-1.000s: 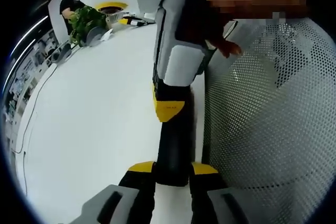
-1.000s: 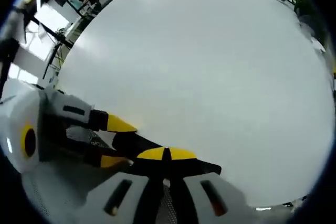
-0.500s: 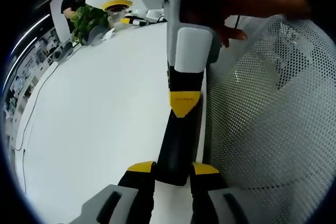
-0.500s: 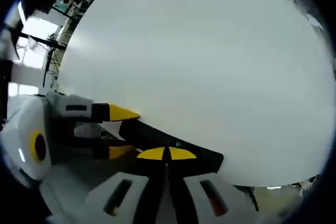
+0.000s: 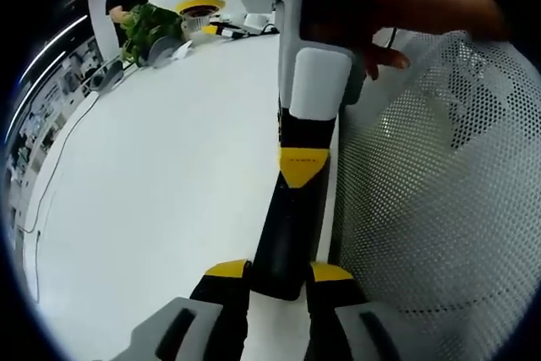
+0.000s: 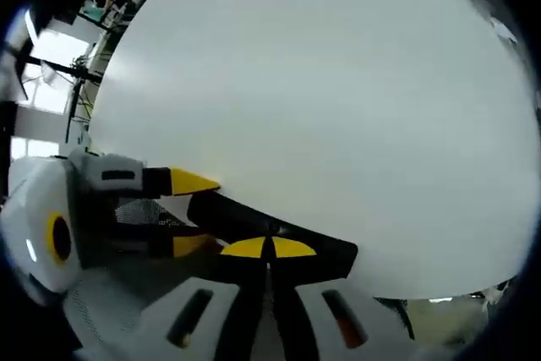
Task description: Press the specified remote control buttons in sequence, fully releasing each button before pressing the next.
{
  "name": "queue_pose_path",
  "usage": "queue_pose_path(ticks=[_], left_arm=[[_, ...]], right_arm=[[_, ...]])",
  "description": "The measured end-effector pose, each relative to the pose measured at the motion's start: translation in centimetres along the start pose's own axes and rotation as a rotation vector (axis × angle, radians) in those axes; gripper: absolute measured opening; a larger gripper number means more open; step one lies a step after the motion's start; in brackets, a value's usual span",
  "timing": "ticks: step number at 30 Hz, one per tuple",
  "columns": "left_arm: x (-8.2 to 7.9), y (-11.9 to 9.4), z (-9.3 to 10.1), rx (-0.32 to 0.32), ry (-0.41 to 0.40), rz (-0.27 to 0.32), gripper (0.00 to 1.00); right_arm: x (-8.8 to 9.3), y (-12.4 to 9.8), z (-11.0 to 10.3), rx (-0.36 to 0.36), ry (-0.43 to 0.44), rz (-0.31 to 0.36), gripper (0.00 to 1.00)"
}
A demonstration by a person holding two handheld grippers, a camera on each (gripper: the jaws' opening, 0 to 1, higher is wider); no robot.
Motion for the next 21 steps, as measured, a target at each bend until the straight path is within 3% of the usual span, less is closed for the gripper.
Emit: queue_pose_path(ticks=[9, 17, 19, 21], left_arm=[[0.00, 0.03, 0.01, -0.002, -0.001, 0.001, 0.26], [-0.06, 0.03, 0.03, 0.000, 0.013, 0.009, 0.27], [-0.09, 0.06, 0.03, 0.000, 0.015, 0.010, 0.27], [-0.10, 0.05, 0.03, 0.001, 0.014, 0.012, 0.27]], right_arm=[[-0.04, 0.16, 0.03, 0.018, -0.020, 0.005, 0.00], [0.28, 0.24, 0.02, 0.038, -0.135, 0.016, 0.00], [0.26, 0.26, 0.00, 0.047, -0.217, 0.029, 0.00], [0.41, 0.24, -0.09, 0.051, -0.244, 0.042, 0.00]])
Point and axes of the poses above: the point that each gripper's makers call its tool centre point, and the gripper's own axes: y roughly forward along the fingers, z roughly to its right, x roughly out of its underside, the point moved 4 cm from there along -y, roughly backward along the fingers, and after that the axes turned 12 degrees about -z, right-handed, at the moved point
